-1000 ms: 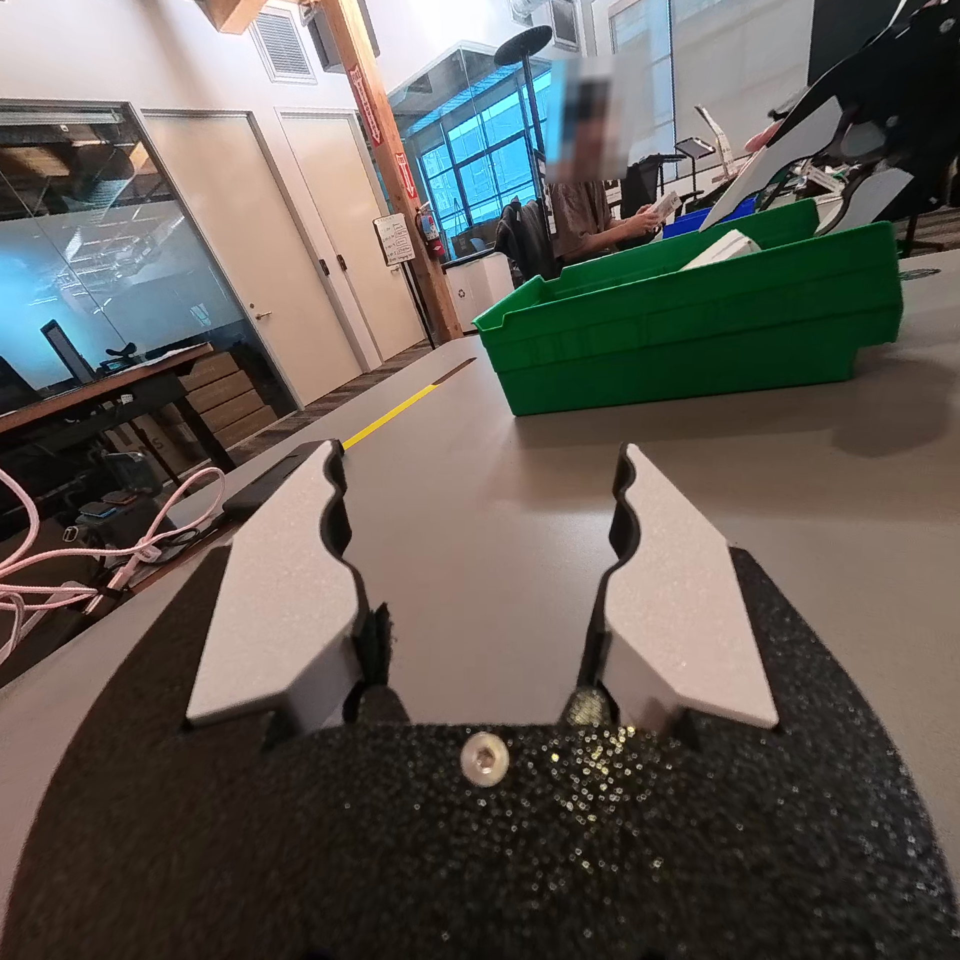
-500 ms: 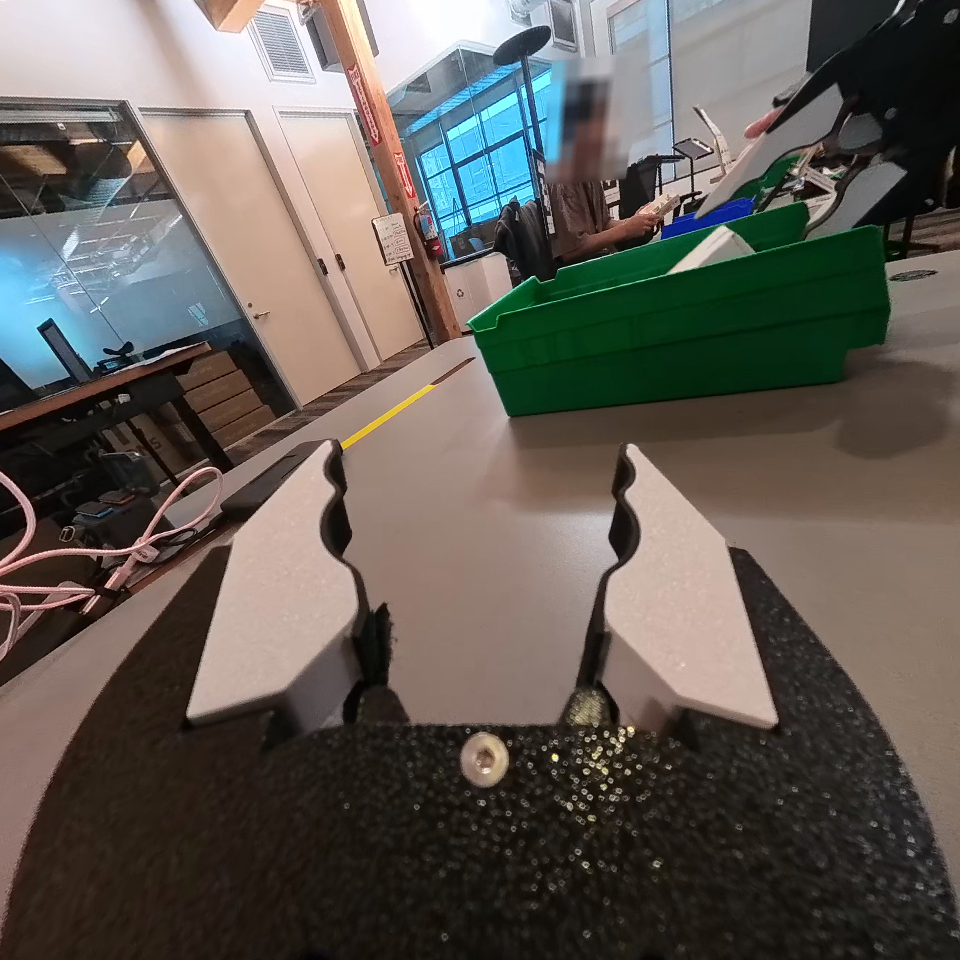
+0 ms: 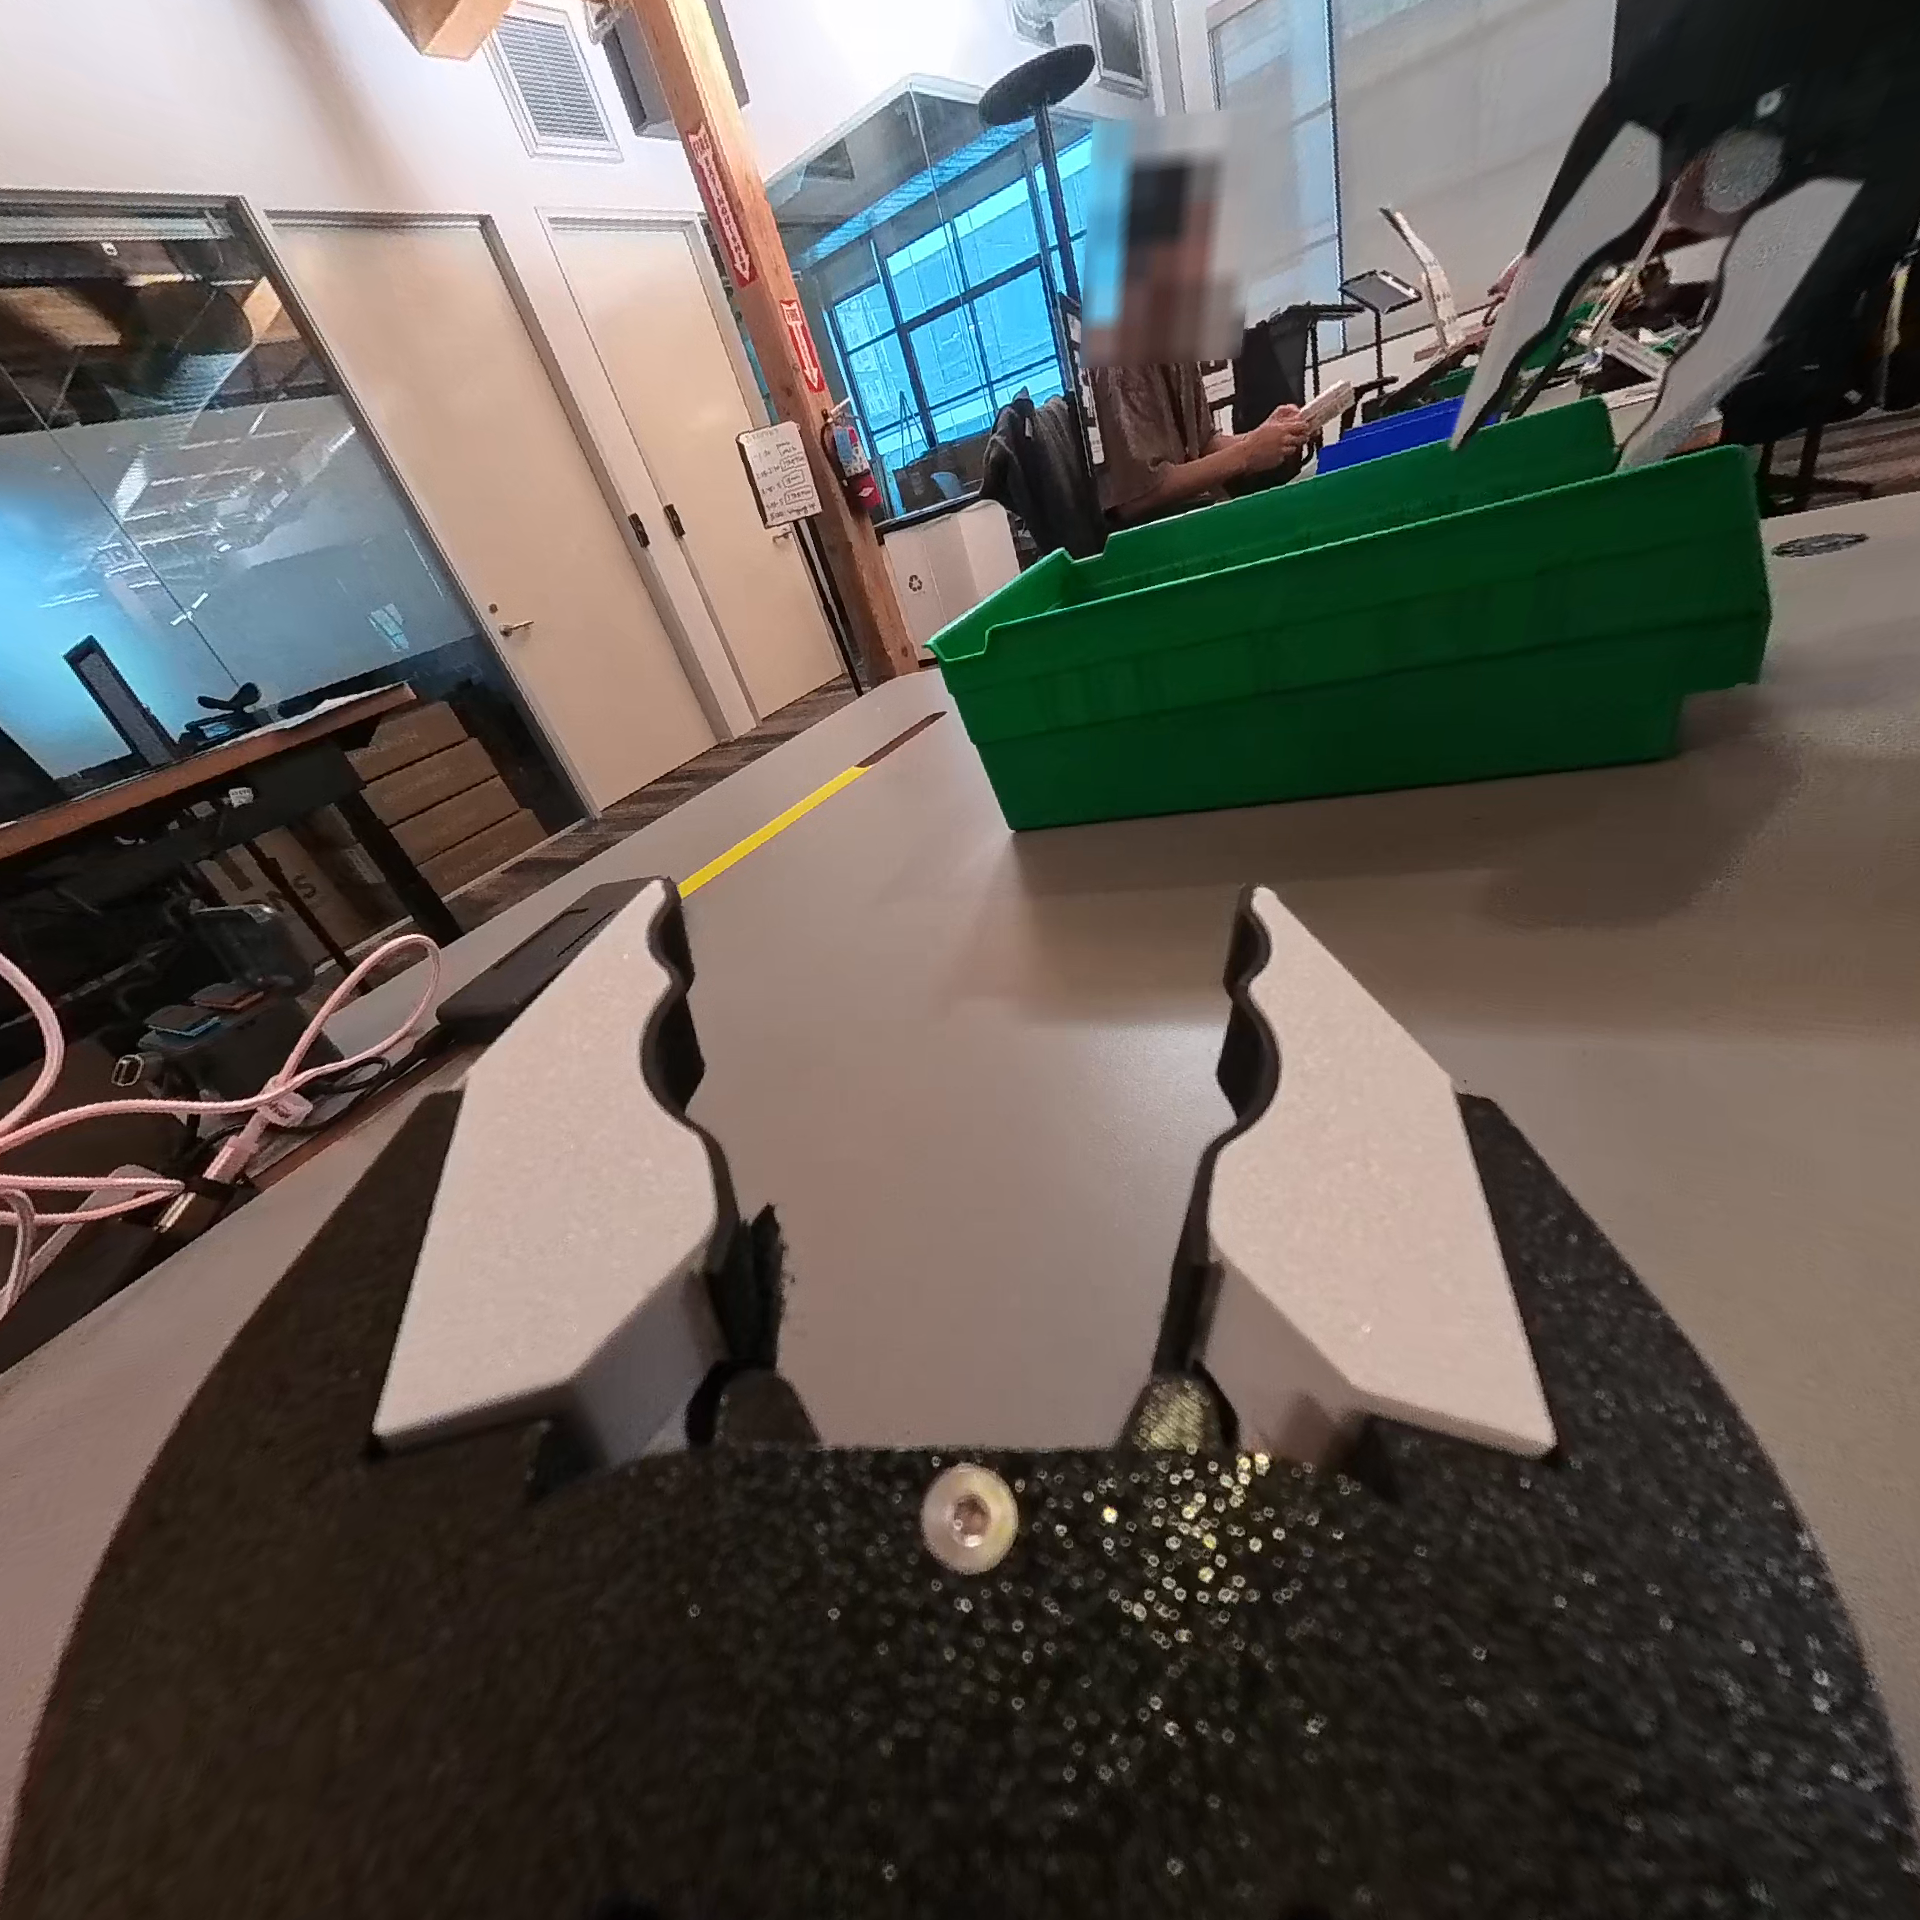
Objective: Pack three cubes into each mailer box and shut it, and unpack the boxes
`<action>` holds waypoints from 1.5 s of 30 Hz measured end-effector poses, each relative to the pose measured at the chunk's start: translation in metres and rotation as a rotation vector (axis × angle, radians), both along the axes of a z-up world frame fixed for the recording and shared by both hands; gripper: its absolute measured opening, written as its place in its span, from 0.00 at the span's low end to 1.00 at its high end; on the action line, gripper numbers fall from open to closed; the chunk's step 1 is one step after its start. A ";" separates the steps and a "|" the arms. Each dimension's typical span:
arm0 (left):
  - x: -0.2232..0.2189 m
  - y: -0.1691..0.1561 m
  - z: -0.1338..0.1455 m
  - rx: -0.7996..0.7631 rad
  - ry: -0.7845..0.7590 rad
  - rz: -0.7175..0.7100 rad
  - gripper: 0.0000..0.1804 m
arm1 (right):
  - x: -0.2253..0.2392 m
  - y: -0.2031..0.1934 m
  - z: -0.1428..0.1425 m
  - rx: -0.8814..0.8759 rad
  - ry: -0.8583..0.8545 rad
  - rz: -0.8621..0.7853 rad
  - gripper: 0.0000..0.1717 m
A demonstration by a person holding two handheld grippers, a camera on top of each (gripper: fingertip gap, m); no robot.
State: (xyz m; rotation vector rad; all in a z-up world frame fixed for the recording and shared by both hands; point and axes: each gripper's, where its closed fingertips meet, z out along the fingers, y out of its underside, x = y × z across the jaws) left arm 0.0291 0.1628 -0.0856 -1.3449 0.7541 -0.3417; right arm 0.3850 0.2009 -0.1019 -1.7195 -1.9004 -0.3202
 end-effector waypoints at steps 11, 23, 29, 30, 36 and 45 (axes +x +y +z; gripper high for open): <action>-0.008 -0.020 0.029 0.060 0.087 0.123 0.54 | -0.020 0.020 0.008 0.205 0.217 -0.085 0.34; -0.207 -0.066 -0.016 -0.416 0.069 1.034 0.87 | 0.076 0.062 -0.007 0.224 0.809 -0.716 0.28; -0.217 -0.063 -0.038 -0.429 0.125 1.035 0.38 | 0.068 0.057 -0.018 0.071 0.855 -0.805 0.10; -0.222 -0.063 -0.039 -0.417 0.165 1.066 0.33 | 0.068 0.056 -0.020 0.055 0.853 -0.825 0.08; -0.223 -0.063 -0.033 -0.383 0.218 1.045 0.03 | 0.049 0.042 -0.023 -0.073 0.919 -0.802 0.03; -0.236 -0.102 -0.023 -0.309 0.208 1.053 0.02 | -0.006 0.022 -0.022 -0.105 0.937 -0.751 0.02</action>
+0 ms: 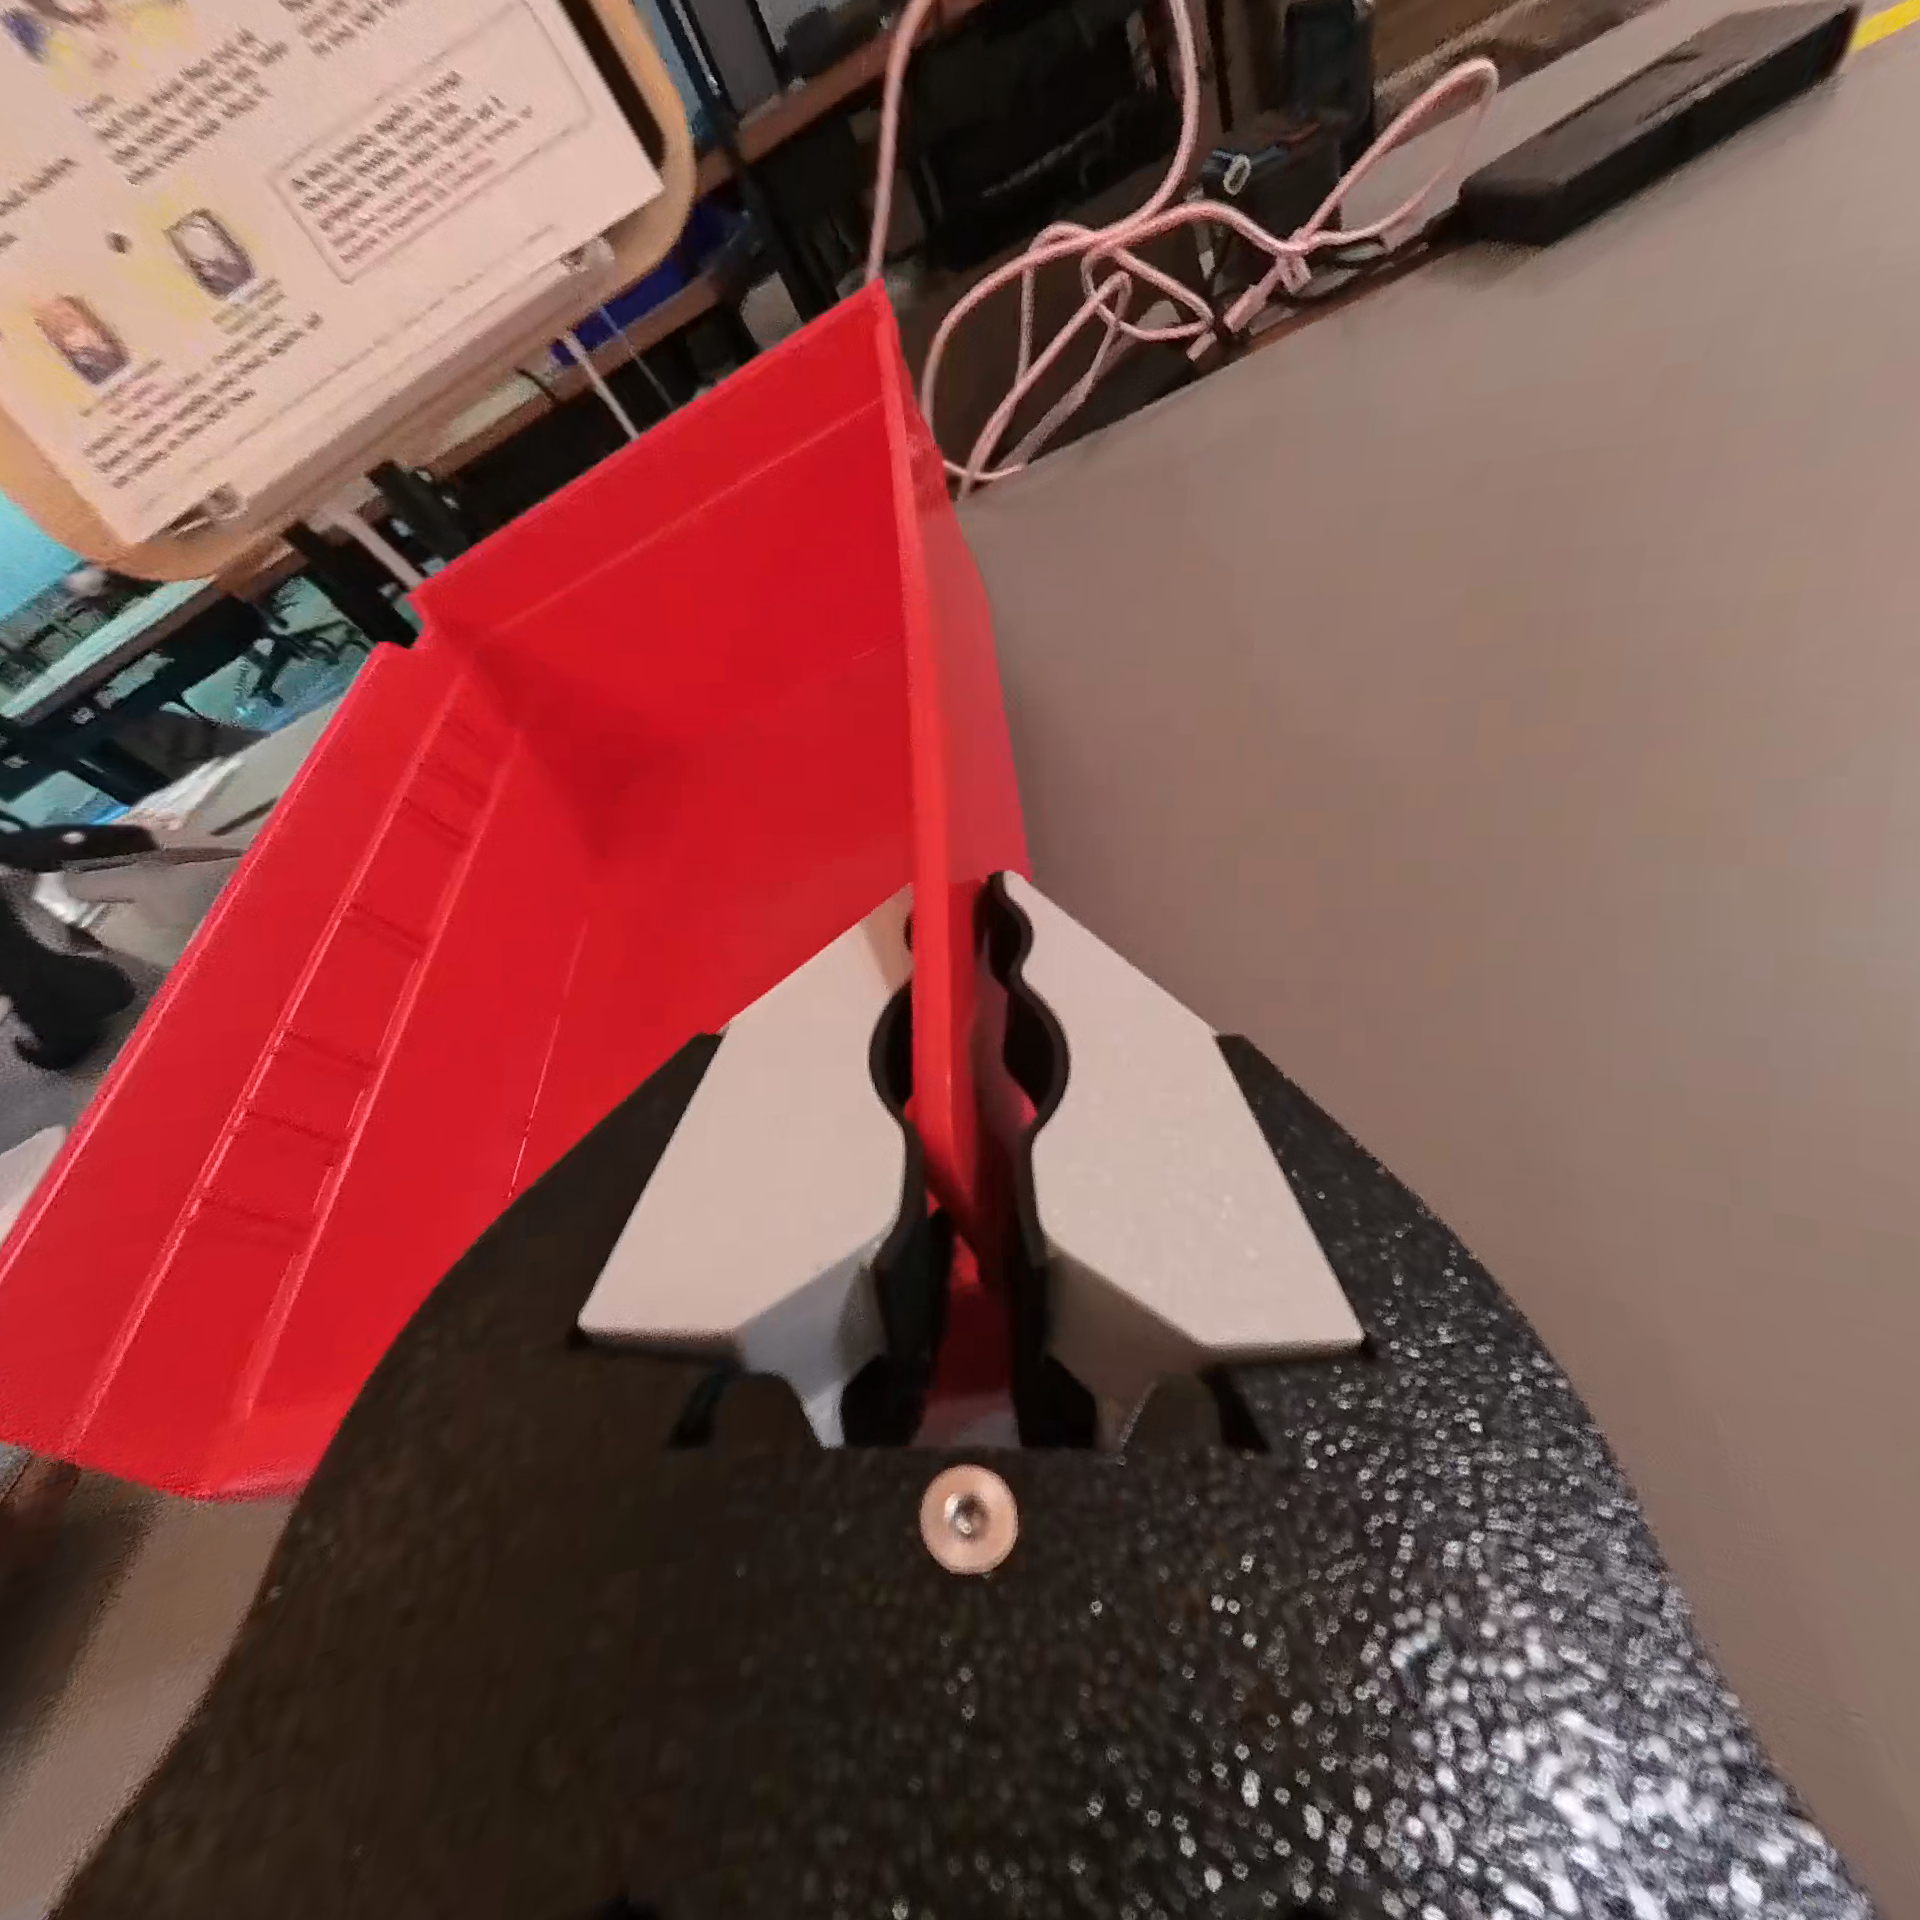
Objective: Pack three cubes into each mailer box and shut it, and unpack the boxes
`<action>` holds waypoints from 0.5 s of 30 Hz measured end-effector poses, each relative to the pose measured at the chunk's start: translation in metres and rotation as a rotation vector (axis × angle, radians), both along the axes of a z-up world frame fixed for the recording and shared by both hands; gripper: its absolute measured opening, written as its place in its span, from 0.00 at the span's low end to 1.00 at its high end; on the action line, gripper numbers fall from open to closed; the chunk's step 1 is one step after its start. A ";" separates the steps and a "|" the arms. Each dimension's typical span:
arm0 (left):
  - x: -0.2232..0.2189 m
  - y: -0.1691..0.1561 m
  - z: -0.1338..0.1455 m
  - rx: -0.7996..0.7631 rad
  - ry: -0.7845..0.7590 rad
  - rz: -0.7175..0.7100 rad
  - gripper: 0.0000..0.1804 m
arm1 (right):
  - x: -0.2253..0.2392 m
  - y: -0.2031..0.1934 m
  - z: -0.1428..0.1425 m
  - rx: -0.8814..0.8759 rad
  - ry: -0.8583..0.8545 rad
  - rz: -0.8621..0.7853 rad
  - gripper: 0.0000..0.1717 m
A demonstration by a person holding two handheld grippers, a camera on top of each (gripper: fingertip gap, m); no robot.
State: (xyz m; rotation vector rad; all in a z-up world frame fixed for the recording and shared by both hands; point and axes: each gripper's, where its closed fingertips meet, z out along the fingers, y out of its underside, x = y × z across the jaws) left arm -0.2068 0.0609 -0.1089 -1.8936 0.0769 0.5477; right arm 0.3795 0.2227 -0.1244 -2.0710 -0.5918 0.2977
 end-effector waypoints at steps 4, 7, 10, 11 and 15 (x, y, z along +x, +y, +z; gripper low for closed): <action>-0.009 -0.028 0.020 0.076 0.005 0.024 0.02 | -0.046 -0.003 0.000 -0.008 0.020 0.023 0.02; -0.016 -0.046 0.041 0.151 0.018 0.049 0.02 | -0.092 -0.005 0.000 -0.014 0.039 0.047 0.02; -0.019 -0.060 0.062 0.221 0.045 0.071 0.02 | -0.145 -0.010 0.000 -0.019 0.060 0.066 0.02; -0.020 -0.063 0.068 0.241 0.055 0.075 0.02 | -0.164 -0.014 0.000 -0.023 0.075 0.071 0.03; -0.021 -0.074 0.085 0.308 0.064 0.075 0.03 | -0.233 -0.031 0.002 -0.024 0.122 0.114 0.03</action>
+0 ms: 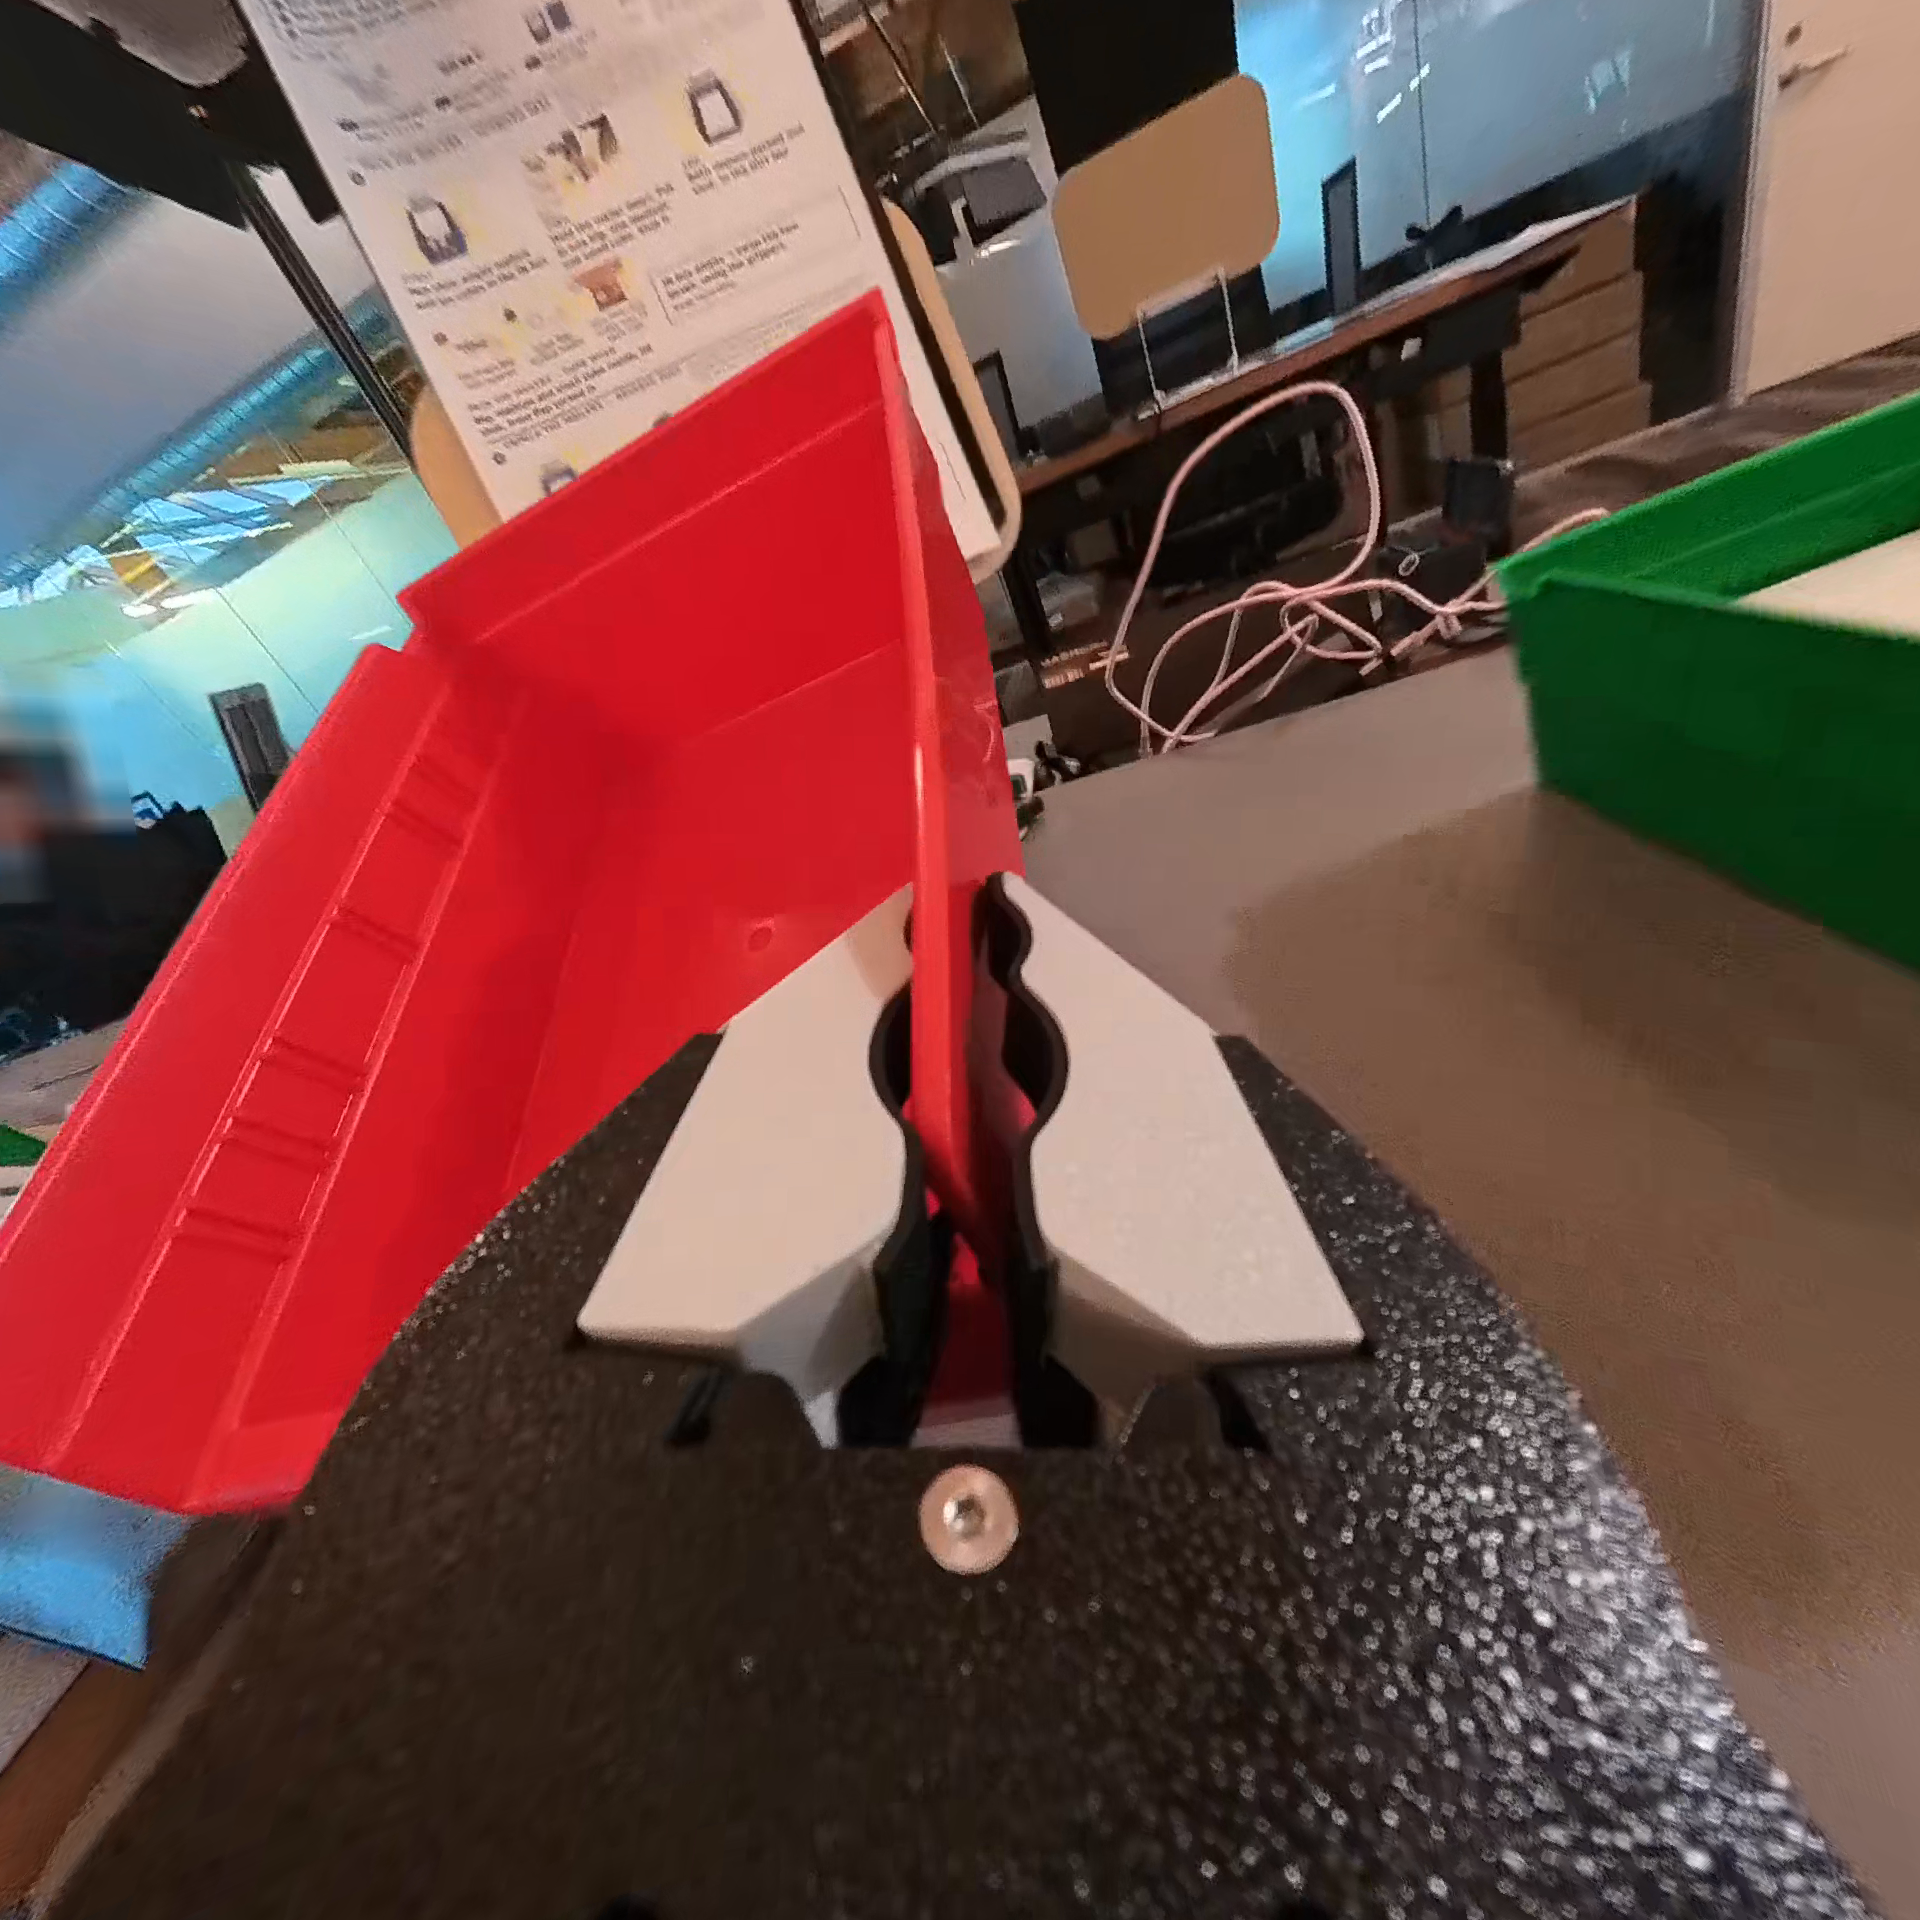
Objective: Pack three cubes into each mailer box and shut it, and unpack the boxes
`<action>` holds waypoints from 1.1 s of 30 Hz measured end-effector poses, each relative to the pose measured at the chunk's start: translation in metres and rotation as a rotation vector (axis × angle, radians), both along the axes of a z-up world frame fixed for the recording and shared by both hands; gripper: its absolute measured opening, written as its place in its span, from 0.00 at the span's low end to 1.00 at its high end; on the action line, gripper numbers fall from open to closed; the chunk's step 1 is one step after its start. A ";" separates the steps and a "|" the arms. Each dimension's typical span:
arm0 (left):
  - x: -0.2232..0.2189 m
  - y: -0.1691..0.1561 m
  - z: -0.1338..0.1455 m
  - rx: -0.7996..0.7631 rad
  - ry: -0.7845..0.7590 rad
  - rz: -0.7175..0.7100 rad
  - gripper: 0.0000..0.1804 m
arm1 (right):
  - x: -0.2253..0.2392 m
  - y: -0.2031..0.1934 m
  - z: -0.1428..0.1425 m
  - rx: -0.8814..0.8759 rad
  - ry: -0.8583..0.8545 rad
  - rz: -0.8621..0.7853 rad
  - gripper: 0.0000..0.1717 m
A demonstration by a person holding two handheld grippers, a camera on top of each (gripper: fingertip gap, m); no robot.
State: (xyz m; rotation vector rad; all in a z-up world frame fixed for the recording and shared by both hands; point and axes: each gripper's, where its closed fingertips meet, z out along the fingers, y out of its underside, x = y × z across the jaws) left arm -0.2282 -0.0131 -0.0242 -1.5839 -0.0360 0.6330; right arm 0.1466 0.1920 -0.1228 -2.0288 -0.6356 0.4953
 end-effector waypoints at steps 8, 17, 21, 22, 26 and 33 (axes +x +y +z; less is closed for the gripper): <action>-0.005 -0.010 0.006 0.063 -0.013 -0.017 0.02 | -0.132 -0.032 0.009 0.075 0.121 0.139 0.06; 0.023 -0.022 0.038 0.197 0.104 -0.052 0.02 | -0.184 -0.072 0.051 0.324 0.291 0.294 0.45; 0.077 -0.026 0.060 0.250 0.177 -0.207 0.02 | -0.076 -0.056 0.097 0.698 0.299 0.034 0.41; 0.093 -0.025 0.066 0.271 0.177 -0.267 0.03 | -0.043 -0.054 0.105 0.792 0.269 -0.047 0.39; 0.163 -0.012 0.080 0.308 0.161 -0.529 0.02 | 0.065 -0.056 0.124 1.013 0.114 -0.275 0.29; 0.288 0.035 0.080 0.206 0.018 -0.982 0.02 | 0.185 -0.055 0.133 1.152 0.036 -0.607 0.26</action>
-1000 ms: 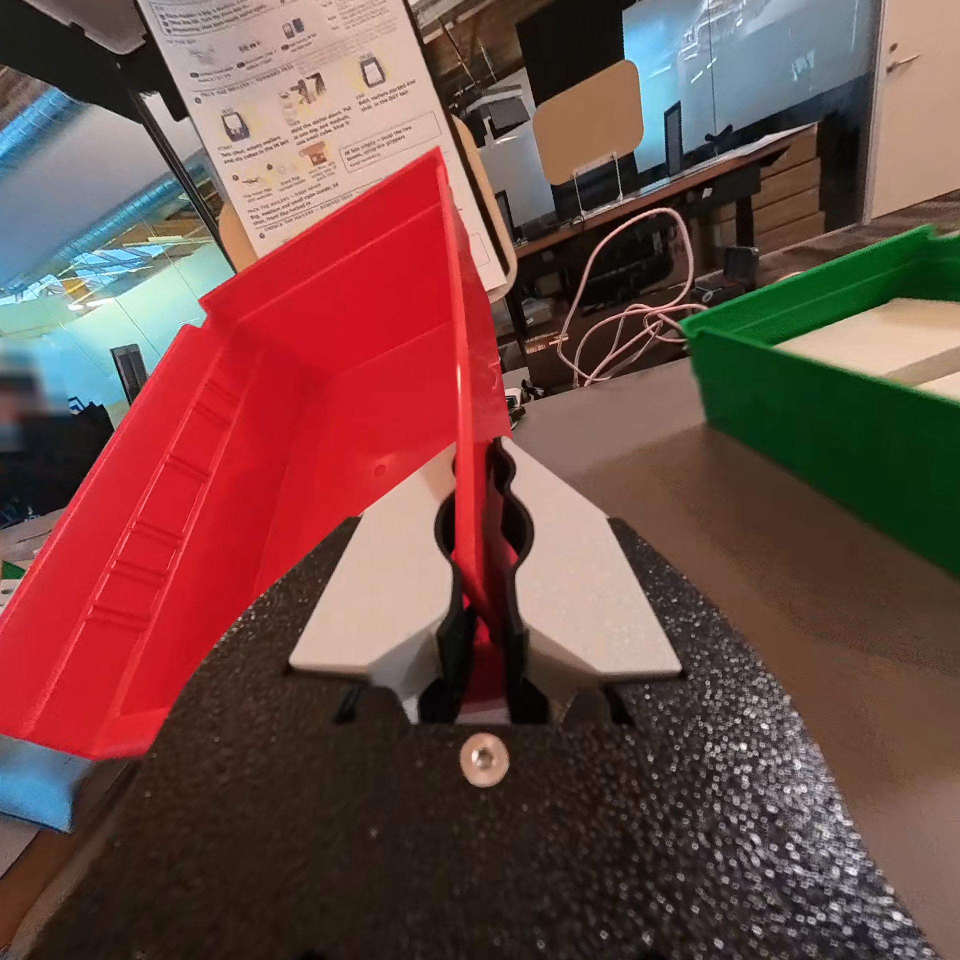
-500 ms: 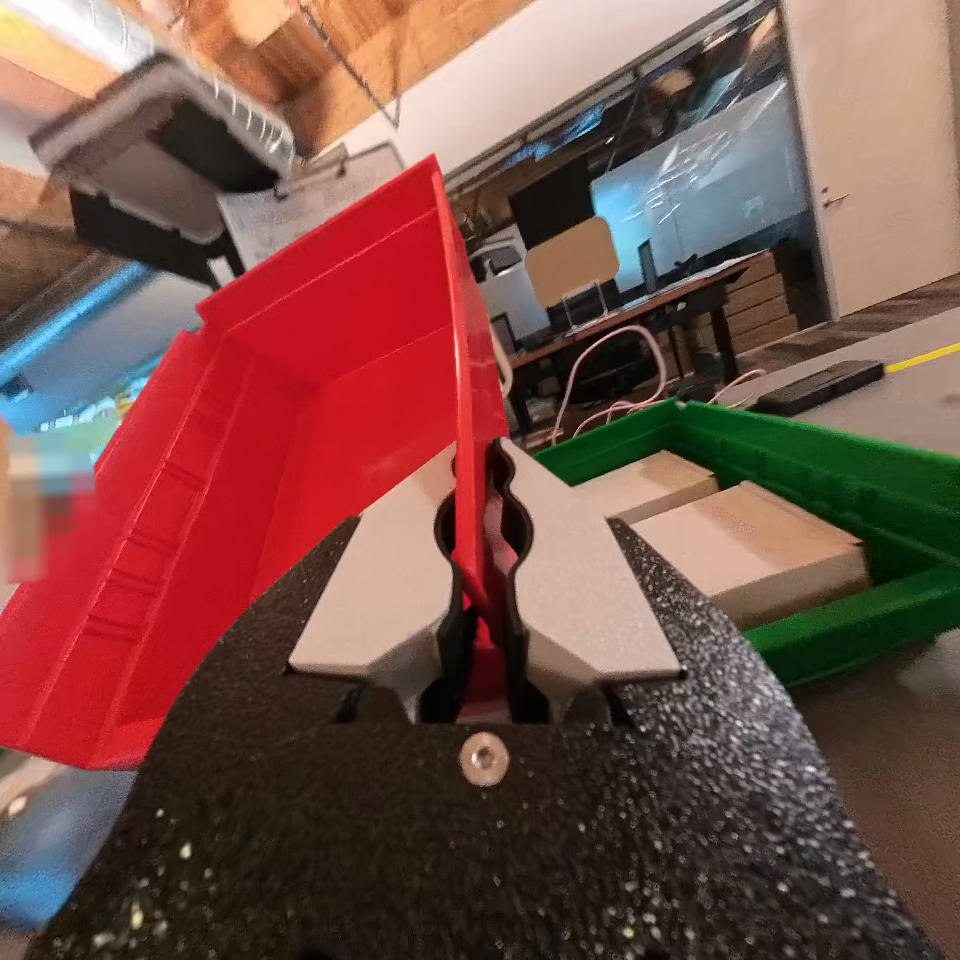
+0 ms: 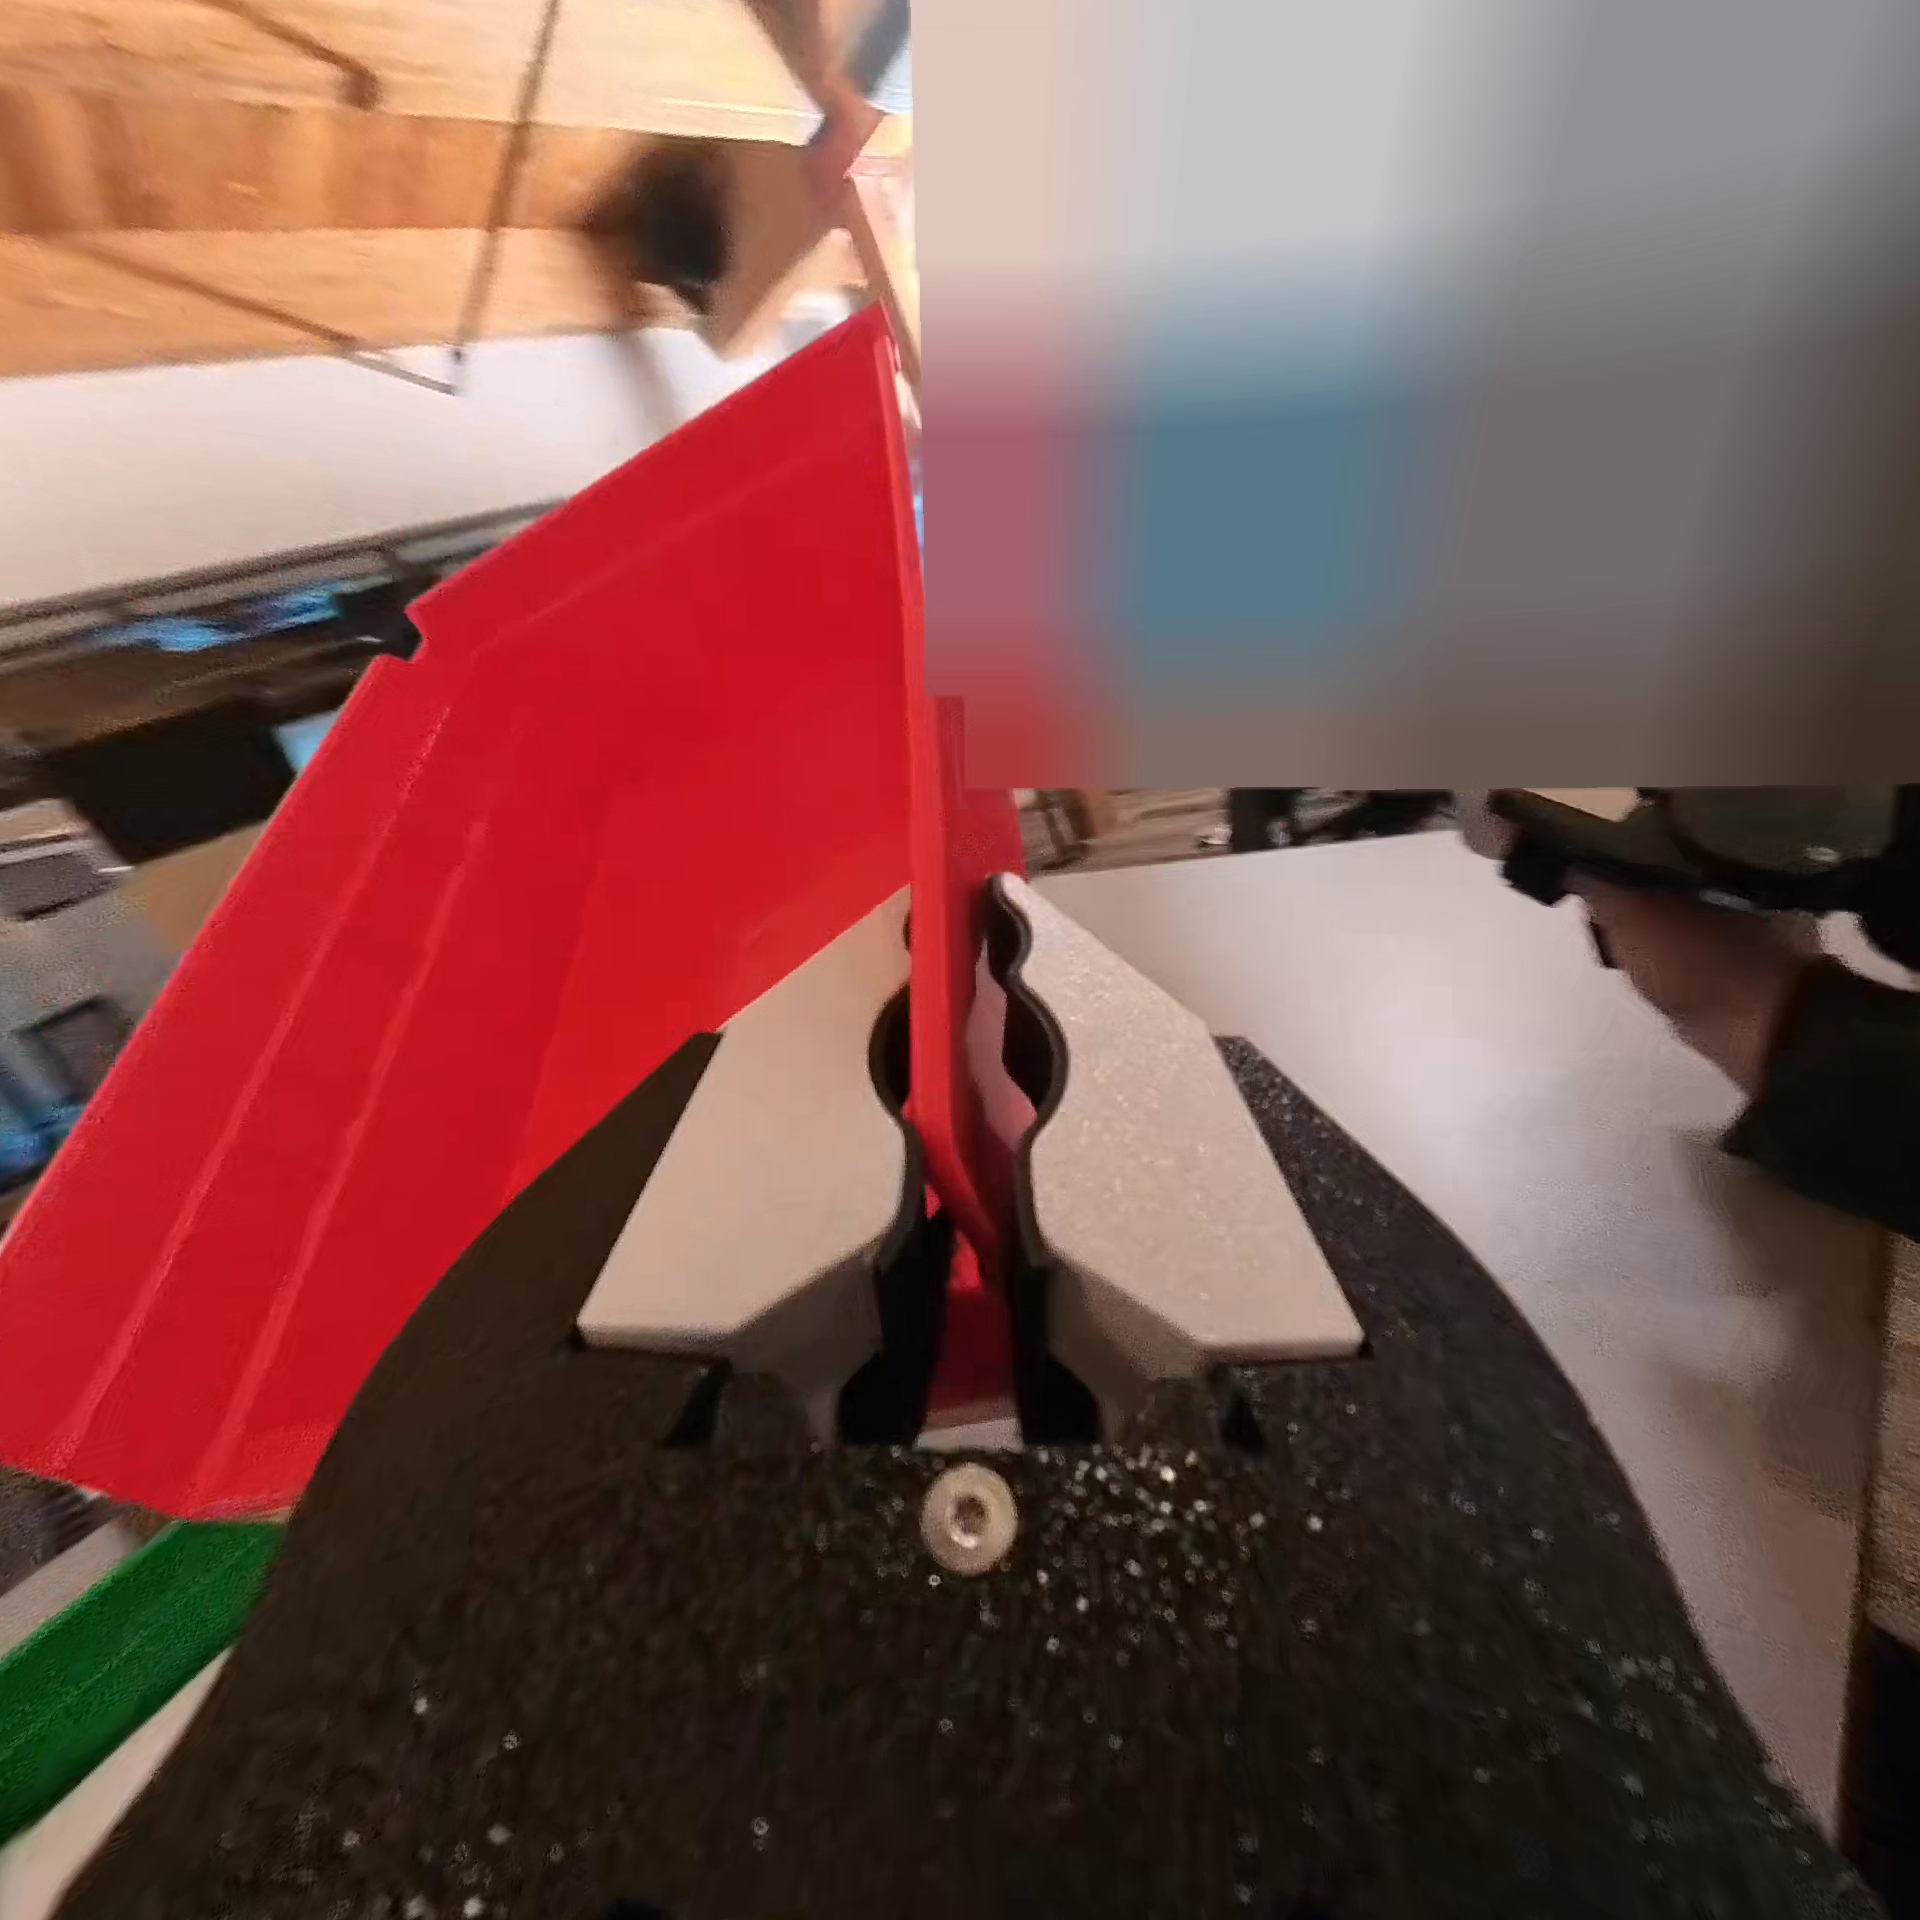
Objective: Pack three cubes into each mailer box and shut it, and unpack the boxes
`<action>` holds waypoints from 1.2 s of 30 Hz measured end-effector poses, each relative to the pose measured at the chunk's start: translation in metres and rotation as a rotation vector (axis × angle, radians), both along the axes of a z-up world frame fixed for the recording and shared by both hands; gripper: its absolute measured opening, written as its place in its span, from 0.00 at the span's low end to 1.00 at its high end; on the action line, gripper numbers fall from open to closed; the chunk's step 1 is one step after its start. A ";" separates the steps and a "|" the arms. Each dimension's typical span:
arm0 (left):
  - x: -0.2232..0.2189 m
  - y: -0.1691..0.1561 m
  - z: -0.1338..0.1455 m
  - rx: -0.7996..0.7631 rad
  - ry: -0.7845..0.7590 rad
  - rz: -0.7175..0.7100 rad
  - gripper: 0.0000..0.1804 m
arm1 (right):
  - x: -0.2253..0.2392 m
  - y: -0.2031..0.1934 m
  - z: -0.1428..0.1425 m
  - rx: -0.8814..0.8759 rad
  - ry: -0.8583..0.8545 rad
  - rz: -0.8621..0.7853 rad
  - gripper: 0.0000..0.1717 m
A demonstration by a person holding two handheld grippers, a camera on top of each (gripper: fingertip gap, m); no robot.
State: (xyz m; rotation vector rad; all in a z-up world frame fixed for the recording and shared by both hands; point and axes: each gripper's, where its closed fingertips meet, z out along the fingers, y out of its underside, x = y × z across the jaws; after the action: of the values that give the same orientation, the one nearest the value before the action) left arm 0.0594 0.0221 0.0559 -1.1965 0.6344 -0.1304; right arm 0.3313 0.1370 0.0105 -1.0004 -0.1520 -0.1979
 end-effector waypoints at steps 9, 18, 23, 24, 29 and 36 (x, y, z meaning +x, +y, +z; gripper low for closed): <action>0.113 0.087 -0.089 -0.286 0.121 -0.129 0.03 | 0.022 0.005 -0.013 -0.029 0.167 0.041 0.25; 0.133 0.114 -0.143 -0.411 0.198 -0.116 0.03 | -0.006 0.030 -0.039 -0.215 0.198 0.230 0.27; 0.130 0.111 -0.149 -0.345 0.215 -0.085 0.12 | -0.018 0.028 -0.038 -0.213 0.142 0.228 0.28; 0.126 0.108 -0.140 -0.309 0.191 -0.070 0.17 | -0.021 0.027 -0.039 -0.215 0.126 0.221 0.29; 0.072 0.075 -0.097 -0.266 0.023 -0.042 0.48 | -0.044 0.019 -0.034 -0.230 0.128 0.235 0.75; -0.095 0.024 -0.076 -0.298 -0.217 0.285 0.75 | -0.137 -0.012 -0.042 -0.341 -0.006 0.352 0.93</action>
State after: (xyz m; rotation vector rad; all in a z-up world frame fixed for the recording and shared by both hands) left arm -0.0359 0.0461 -0.0204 -1.5232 0.2540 -0.1147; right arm 0.1942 0.1250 -0.0318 -1.2922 -0.3732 0.1529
